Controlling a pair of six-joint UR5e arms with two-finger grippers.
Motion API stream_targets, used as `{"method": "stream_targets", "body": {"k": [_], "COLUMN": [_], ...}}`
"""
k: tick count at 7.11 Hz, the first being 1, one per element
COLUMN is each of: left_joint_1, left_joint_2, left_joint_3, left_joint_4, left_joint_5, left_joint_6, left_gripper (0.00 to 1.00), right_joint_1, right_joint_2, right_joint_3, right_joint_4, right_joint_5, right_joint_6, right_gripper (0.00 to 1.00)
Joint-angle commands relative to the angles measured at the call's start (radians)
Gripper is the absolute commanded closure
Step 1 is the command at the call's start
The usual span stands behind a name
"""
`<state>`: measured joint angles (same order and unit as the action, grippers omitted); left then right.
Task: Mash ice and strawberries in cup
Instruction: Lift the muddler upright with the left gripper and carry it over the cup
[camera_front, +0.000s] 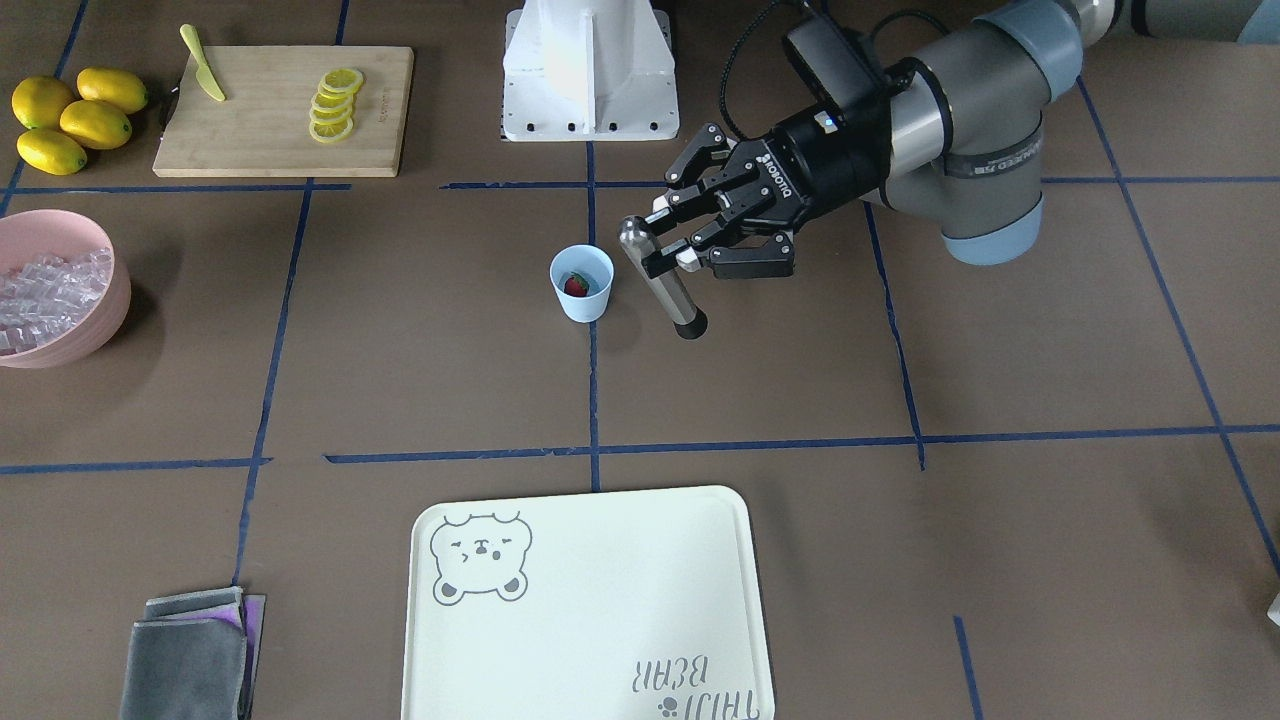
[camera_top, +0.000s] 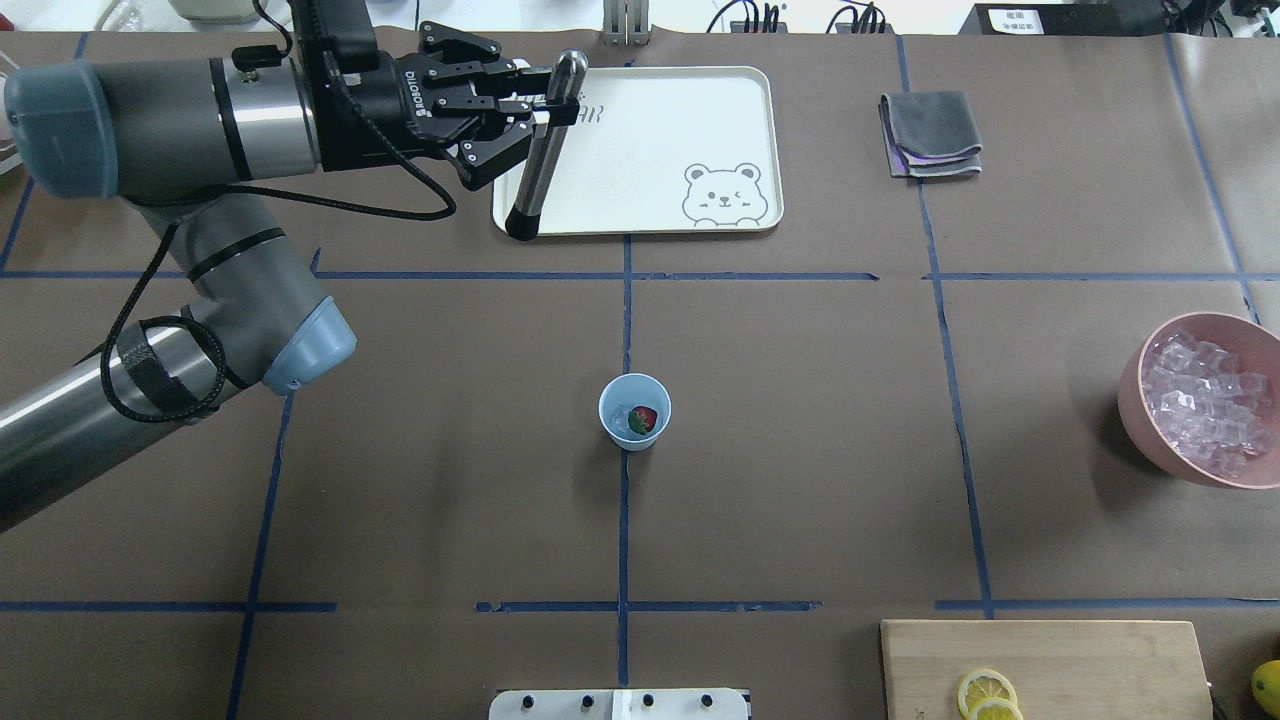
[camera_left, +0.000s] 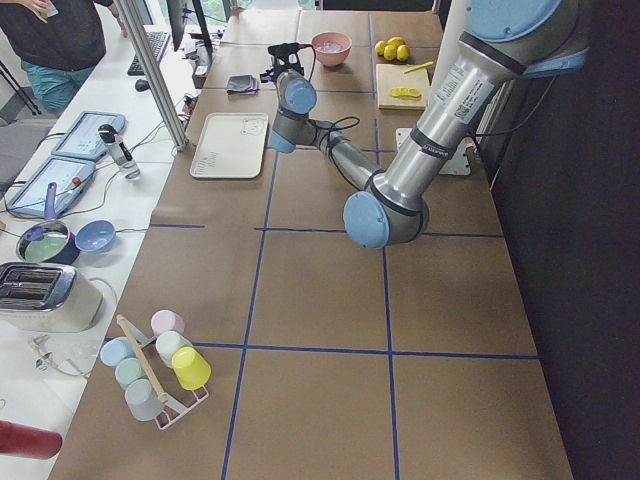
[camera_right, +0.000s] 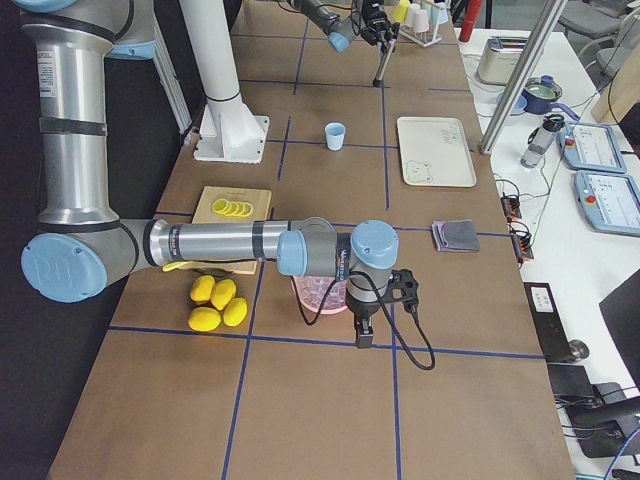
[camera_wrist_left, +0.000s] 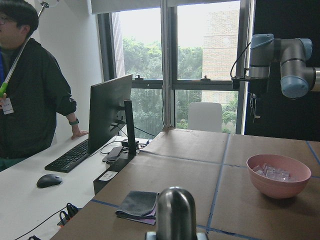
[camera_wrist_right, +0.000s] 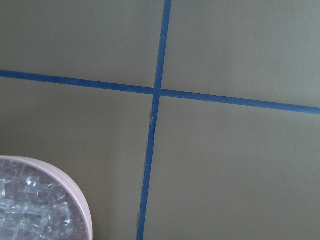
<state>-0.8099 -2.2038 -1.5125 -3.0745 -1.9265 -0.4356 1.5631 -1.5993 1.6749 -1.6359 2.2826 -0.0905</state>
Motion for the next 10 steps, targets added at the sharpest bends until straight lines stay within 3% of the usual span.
{"method": "stream_targets", "body": {"k": [1, 3, 5, 6, 9, 10], "left_joint_1": [0.0, 0.027, 0.133, 0.146, 0.222, 0.26], "left_joint_2": [-0.001, -0.007, 0.003, 0.004, 0.019, 0.036], "left_joint_3": [0.0, 0.0, 0.001, 0.002, 0.101, 0.103], "left_joint_4": [0.0, -0.021, -0.069, -0.073, -0.255, -0.286], "left_joint_5": [0.001, 0.044, 0.17, 0.17, 0.181, 0.228], "left_joint_6": [0.0, -0.002, 0.0, 0.0, 0.002, 0.002], "left_gripper": [1.0, 1.0, 1.0, 1.0, 1.0, 1.0], "right_joint_1": [0.0, 0.0, 0.0, 0.0, 0.0, 0.0], "right_joint_2": [0.001, -0.001, -0.001, 0.001, 0.001, 0.001], "right_joint_3": [0.0, 0.002, 0.003, 0.002, 0.002, 0.002], "right_joint_4": [0.001, -0.001, -0.001, 0.001, 0.001, 0.001], "right_joint_5": [0.0, 0.0, 0.002, 0.0, 0.0, 0.002], "right_joint_6": [0.0, 0.0, 0.0, 0.0, 0.0, 0.0], "right_gripper": [0.01, 0.01, 0.01, 0.01, 0.01, 0.01]}}
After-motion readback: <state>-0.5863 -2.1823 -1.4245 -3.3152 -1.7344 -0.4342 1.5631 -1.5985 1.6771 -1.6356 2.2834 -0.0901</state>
